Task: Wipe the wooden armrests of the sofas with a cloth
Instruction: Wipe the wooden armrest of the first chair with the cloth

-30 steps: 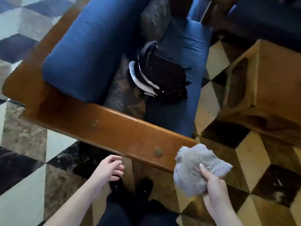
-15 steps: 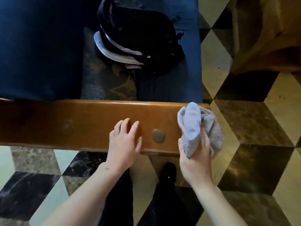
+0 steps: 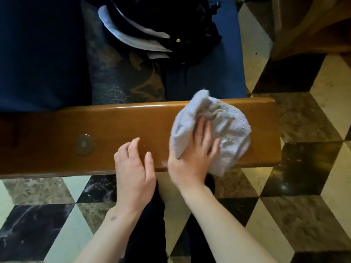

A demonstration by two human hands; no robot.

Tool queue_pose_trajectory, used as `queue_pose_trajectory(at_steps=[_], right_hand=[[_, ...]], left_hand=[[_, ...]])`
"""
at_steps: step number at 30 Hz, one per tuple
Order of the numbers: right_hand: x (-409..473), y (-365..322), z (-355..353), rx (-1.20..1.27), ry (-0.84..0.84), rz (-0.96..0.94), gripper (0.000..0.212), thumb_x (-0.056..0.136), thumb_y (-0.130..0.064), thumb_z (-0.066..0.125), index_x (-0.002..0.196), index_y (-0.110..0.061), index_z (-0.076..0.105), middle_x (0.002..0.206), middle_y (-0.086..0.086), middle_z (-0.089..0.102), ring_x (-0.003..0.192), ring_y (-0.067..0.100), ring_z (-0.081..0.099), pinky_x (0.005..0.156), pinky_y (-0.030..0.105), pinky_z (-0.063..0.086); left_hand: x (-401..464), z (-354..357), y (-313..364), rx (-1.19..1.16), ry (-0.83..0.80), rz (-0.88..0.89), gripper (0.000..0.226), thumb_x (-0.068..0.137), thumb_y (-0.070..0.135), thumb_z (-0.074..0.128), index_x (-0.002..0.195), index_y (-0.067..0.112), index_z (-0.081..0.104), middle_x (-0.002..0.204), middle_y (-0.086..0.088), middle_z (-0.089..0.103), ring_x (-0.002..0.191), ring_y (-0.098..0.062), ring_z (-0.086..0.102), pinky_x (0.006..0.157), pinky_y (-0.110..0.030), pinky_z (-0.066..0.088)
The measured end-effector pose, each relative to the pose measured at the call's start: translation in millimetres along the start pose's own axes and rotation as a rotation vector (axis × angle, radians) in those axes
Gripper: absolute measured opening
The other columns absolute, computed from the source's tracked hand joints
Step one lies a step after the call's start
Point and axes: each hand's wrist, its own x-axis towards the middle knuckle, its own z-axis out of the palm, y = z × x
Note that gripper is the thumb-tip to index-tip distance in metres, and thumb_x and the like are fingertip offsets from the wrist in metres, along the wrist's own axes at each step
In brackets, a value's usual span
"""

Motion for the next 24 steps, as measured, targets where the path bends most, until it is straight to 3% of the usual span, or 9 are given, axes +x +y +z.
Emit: queue_pose_trajectory(at_steps=[3,7,8,10,13,17,20,24], right_hand=[[-15.3,-22.2,13.3,-0.156,-0.174,-0.283,0.08,0.097,-0.063,0.034,0.166,-0.027,0.02,0.176,0.013,0.012,0.162,0.035,0.007,0.127,0.068,0.003],[-12.8,7.1,6.4,-0.263,-0.281,-0.705,0.086,0.092,-0.056,0.062,0.166,-0.033,0.024,0.176,0.012,0.01,0.162,0.035,0.002,0.125,0.066,-0.008],[-6.6,22.8,0.2,-0.304,-0.314,-0.827,0.088,0.091,-0.052,0.064,0.166,-0.033,0.023,0.176,0.012,0.01,0.163,0.035,0.002,0.126,0.066,-0.007],[10.1,56.9,-14.1,-0.381,-0.362,-1.019,0.087,0.091,-0.046,0.061,0.166,-0.034,0.019,0.176,0.01,0.013,0.163,0.034,0.003,0.127,0.067,0.0],[35.2,113.2,-43.0,-0.454,-0.363,-1.11,0.082,0.093,-0.044,0.06,0.165,-0.036,0.024,0.175,0.005,0.018,0.163,0.032,0.007,0.129,0.064,0.011],[54.5,181.9,-77.3,-0.481,-0.307,-0.896,0.076,0.097,-0.055,0.051,0.165,-0.036,0.023,0.175,0.006,0.02,0.163,0.032,0.009,0.128,0.063,0.013],[44.5,201.1,-88.5,-0.36,-0.213,-0.521,0.069,0.099,-0.061,0.036,0.162,-0.035,0.025,0.171,0.009,0.031,0.16,0.036,0.021,0.129,0.061,0.011],[5.2,148.4,-69.4,-0.232,-0.07,0.054,0.073,0.098,-0.057,0.027,0.165,-0.03,0.025,0.176,0.006,0.016,0.161,0.035,0.013,0.129,0.063,0.005]], left_hand=[[0.0,-8.1,-13.2,-0.098,0.032,-0.01,0.053,0.101,0.04,0.034,0.145,0.012,0.042,0.132,-0.007,0.049,0.12,-0.018,0.042,0.103,-0.03,0.034],[-3.1,-10.1,-18.5,-0.235,0.12,-0.055,0.055,0.102,0.047,0.031,0.148,0.016,0.034,0.132,0.005,0.041,0.113,-0.001,0.041,0.093,-0.01,0.03],[-4.7,-9.2,-17.9,-0.244,0.13,-0.055,0.055,0.102,0.048,0.032,0.148,0.018,0.033,0.133,0.004,0.041,0.113,-0.001,0.043,0.092,-0.011,0.032],[-6.8,-6.3,-16.3,-0.228,0.135,-0.048,0.055,0.101,0.05,0.035,0.147,0.02,0.033,0.138,-0.004,0.044,0.119,-0.014,0.048,0.097,-0.025,0.041],[-11.1,1.8,-6.4,-0.109,0.122,-0.002,0.054,0.101,0.045,0.037,0.146,0.014,0.038,0.139,-0.015,0.048,0.127,-0.03,0.046,0.107,-0.045,0.039],[-16.4,13.5,10.3,0.095,0.049,-0.021,0.05,0.101,0.043,0.037,0.142,0.016,0.047,0.14,-0.014,0.047,0.13,-0.031,0.038,0.109,-0.05,0.035],[-18.8,20.9,17.0,0.164,0.032,-0.021,0.046,0.1,0.038,0.042,0.139,0.016,0.052,0.14,-0.012,0.047,0.131,-0.031,0.037,0.109,-0.051,0.034],[-20.4,30.2,25.6,0.128,0.036,-0.022,0.042,0.1,0.034,0.044,0.137,0.017,0.053,0.14,-0.01,0.046,0.131,-0.028,0.035,0.11,-0.049,0.031]])
